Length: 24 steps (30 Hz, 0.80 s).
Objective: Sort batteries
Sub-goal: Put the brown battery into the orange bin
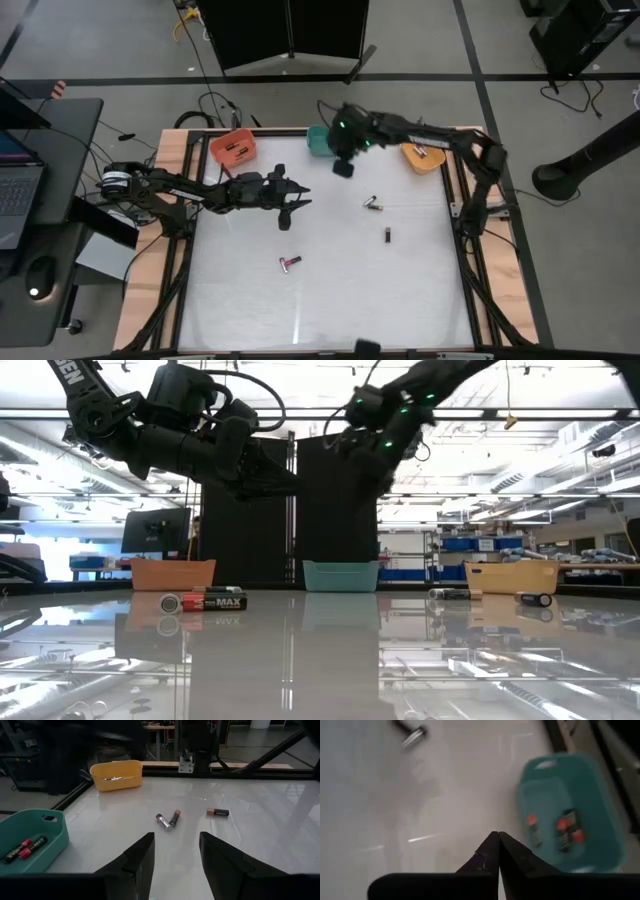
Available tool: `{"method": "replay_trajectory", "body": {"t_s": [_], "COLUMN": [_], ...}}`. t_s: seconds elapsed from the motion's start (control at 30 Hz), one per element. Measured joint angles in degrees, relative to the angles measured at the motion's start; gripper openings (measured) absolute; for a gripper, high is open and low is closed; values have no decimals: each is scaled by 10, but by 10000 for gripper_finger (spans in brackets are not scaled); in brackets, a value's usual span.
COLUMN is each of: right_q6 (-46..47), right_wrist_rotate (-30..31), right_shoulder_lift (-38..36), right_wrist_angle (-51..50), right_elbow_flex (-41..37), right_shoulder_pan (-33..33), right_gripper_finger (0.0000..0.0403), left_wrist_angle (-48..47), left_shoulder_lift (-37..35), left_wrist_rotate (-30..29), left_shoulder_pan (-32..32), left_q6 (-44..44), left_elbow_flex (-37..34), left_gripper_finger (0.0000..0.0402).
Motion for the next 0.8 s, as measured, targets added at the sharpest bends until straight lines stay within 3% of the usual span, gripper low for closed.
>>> {"method": "replay_trajectory", "body": {"t_s": [0.23,0.4,0.63,0.8], "right_q6": [88,148,207,229], "right_wrist_rotate": [10,26,30,40], "right_shoulder_lift": [-134,-220,-283,-274], "right_wrist_angle": [69,82,81,76], "right_elbow_flex": [-209,-313,-398,-417], "right_shoulder_pan": [61,102,137,143], "right_gripper_finger": [7,15,13,45], "left_wrist_angle": [2,2,2,0], "left_shoulder_lift": [0,0,0,0], "left_wrist_rotate": [0,-1,-1,-1], "left_shoulder_pan": [0,0,0,0], "left_q6": [3,3,4,4], "left_elbow_flex": [0,0,0,0], "left_gripper_finger": [163,163,163,163]}}
